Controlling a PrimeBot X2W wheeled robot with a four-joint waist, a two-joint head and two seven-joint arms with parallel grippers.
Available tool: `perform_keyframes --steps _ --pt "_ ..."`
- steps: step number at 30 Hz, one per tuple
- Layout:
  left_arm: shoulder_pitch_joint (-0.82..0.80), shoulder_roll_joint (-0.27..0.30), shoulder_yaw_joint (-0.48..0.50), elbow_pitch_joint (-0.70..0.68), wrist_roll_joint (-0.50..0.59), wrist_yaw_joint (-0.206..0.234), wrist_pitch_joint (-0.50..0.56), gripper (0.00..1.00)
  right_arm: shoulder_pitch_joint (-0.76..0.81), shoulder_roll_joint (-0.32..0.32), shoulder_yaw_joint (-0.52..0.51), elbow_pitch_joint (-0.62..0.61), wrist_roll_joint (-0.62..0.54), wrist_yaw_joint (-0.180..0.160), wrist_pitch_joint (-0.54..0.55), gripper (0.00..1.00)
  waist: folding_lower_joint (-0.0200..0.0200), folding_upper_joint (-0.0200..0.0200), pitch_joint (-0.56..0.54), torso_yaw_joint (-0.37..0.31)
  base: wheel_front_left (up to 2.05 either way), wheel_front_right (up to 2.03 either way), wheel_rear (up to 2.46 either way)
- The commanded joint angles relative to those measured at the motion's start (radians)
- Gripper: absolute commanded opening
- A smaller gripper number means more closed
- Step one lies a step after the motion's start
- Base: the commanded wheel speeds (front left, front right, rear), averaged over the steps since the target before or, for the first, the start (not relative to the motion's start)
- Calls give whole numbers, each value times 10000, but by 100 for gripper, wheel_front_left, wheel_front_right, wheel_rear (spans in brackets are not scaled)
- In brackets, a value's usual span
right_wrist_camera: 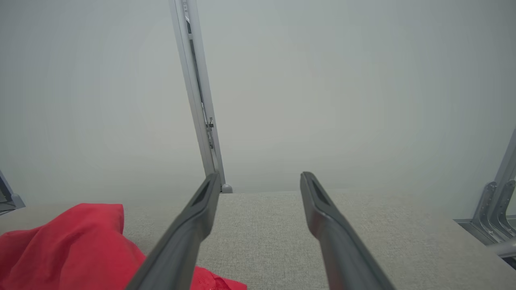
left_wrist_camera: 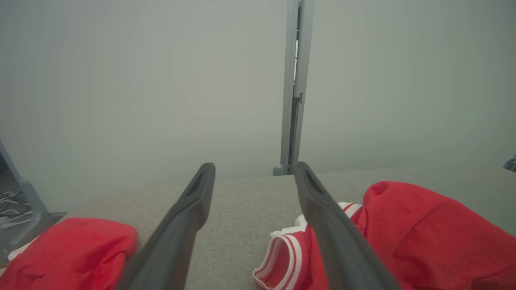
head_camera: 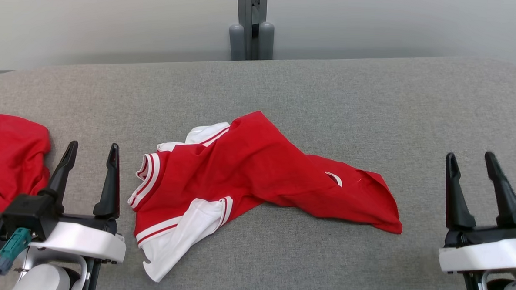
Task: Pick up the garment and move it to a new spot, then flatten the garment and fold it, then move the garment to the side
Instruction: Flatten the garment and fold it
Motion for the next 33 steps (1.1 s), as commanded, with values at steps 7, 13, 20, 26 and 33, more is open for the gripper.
perform_keyframes --steps 7,13,20,26,33 --pt "813 193 -59 -826 231 511 166 100 118 16 426 -754 -339 2 776 100 0 0 -352 -25 0 0 0" --pt "1538 171 -112 -1368 140 872 293 100 574 98 605 -741 -376 2 1041 100 0 0 -579 61 0 0 0" --pt "1914 150 -197 -1549 91 1032 405 100 865 137 578 -714 -331 2 1156 100 0 0 -850 96 0 0 0" --pt "1905 113 -371 -1517 108 999 517 100 895 147 584 -663 -281 2 1185 100 0 0 -1011 120 0 0 0" --pt "1877 86 -519 -1468 139 1066 644 100 995 149 598 -611 -165 2 1180 100 0 0 -1183 194 0 0 0"
